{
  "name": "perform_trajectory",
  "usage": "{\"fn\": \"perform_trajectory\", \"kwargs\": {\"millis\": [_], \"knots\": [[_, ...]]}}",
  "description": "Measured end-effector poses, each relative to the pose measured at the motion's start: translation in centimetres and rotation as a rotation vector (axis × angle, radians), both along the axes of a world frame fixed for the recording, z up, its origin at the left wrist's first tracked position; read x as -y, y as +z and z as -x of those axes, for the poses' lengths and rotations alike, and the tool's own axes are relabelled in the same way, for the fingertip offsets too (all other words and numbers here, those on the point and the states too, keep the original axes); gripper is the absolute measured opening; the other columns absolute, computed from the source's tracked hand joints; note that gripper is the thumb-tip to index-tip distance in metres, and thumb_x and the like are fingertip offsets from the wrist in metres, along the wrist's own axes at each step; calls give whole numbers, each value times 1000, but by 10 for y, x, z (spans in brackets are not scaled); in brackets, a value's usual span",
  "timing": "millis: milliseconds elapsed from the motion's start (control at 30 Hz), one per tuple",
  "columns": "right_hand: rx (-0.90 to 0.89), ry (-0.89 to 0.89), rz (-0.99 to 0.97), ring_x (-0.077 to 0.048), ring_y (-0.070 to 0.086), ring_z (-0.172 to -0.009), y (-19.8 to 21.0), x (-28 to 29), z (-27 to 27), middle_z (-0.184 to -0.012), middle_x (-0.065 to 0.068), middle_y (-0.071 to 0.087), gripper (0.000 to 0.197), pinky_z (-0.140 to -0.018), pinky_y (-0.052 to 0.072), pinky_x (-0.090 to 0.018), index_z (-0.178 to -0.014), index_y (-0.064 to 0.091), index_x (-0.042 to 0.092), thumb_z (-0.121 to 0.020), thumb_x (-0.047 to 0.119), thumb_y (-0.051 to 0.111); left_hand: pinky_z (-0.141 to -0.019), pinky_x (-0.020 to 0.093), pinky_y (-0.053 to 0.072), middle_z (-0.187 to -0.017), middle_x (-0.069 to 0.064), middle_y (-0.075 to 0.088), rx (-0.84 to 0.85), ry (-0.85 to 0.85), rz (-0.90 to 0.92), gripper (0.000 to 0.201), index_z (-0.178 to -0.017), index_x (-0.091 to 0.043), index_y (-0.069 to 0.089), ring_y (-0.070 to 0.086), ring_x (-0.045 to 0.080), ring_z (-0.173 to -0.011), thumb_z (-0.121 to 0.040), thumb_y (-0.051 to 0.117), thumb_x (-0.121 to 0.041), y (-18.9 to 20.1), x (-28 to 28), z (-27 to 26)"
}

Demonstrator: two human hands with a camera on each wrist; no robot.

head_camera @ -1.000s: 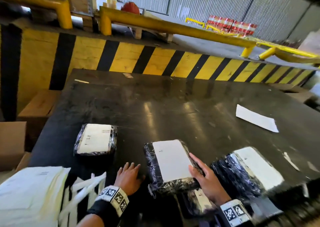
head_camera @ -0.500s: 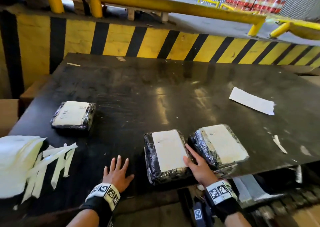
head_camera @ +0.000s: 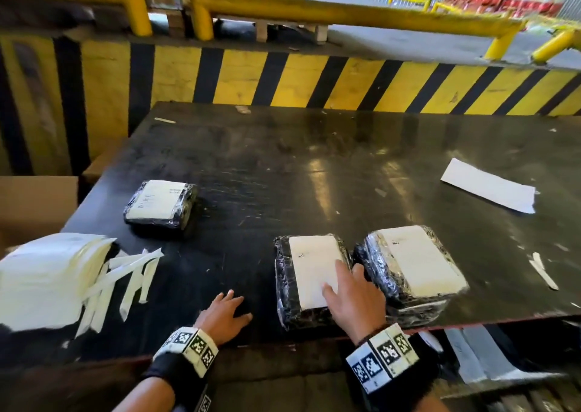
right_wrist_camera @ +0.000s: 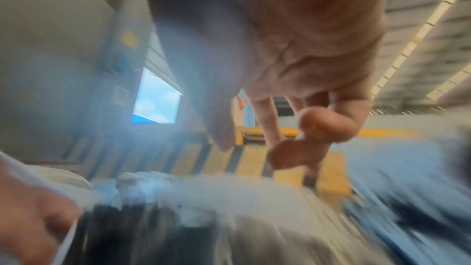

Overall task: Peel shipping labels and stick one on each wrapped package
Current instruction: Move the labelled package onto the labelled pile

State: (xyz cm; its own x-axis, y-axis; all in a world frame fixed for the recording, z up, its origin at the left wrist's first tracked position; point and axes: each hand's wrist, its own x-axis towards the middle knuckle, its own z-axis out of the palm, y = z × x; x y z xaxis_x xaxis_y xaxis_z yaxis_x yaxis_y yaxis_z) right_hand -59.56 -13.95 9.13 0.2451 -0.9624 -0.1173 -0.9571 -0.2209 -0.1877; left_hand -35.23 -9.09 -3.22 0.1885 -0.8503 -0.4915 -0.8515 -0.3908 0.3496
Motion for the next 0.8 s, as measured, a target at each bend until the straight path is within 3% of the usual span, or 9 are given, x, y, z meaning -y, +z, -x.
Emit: {"fn": "perform_trajectory", "kwargs": {"millis": [100,167,333,500,667,800], "knots": [[141,171,-10,-27,57,-108,8,7,-39,-129,-8,47,49,-84,45,-34,-137,38,20,-96,46,39,-110,37,37,-149,2,40,-105,113,63,61,-144,-27,37,43,18,-134,-90,51,-52,10,-11,-11],[228,300,-40,-25,50,-120,4,11,-75,-136,-7,46,52,-95,43,-35,-141,38,21,-95,45,42,-105,32,43,-141,0,51,-131,182,156,57,-141,-27,41,52,16,-124,-90,54,-50,23,-21,-20],[203,575,-154,-28,38,-132,-19,2,-176,-147,-7,38,57,-108,34,-39,-144,33,21,-94,45,45,-102,33,45,-133,2,58,-82,373,429,48,-136,-23,48,55,16,-119,-91,57,-39,54,-58,-71],[232,735,-224,-25,44,-129,-35,-15,-268,-144,-6,44,52,-107,35,-36,-141,39,19,-94,41,48,-86,30,46,-118,10,67,-62,618,619,33,-123,-13,60,63,24,-103,-91,61,-24,74,-99,-152],[260,829,-265,-24,40,-133,-47,-21,-360,-146,-7,43,50,-109,32,-34,-141,39,18,-95,35,49,-94,37,43,-125,16,62,15,811,682,34,-123,-7,58,58,31,-113,-92,59,-18,71,-122,-255],[262,823,-234,-22,35,-136,-60,-17,-430,-150,-6,38,52,-112,28,-33,-142,37,18,-95,36,47,-92,36,43,-123,21,62,19,837,678,37,-125,-4,56,58,34,-111,-91,59,-18,61,-118,-328]]}}
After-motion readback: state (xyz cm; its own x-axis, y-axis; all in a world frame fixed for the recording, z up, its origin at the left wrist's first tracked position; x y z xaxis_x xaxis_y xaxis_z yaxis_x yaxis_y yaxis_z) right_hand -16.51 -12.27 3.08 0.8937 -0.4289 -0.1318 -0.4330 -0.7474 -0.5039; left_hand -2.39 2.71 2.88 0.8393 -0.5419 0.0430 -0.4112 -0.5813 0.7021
